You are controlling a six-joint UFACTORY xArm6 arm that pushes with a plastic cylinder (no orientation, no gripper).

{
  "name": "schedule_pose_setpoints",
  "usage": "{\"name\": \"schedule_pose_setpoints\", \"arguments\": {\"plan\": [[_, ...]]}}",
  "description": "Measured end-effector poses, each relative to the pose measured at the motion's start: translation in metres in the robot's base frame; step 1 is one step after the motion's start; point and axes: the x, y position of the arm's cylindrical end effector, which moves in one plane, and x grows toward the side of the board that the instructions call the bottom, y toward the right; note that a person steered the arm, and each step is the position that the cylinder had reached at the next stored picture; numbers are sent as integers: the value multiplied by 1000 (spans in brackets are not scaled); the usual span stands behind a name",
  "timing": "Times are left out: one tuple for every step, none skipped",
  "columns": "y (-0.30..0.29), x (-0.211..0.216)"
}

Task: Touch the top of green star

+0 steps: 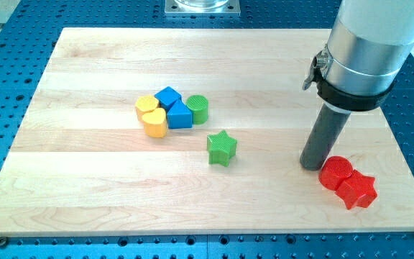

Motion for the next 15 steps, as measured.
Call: {"name": "schedule_pose_setpoints", "arguments": {"plan": [[0, 0], [0, 1], [0, 1], [-18, -22], [-20, -58], [-58, -109], [-93, -148], [-95, -168], [-108, -168], [-120, -168], [-121, -168], [-116, -168], [-109, -163], [-109, -158], [-109, -158]]}}
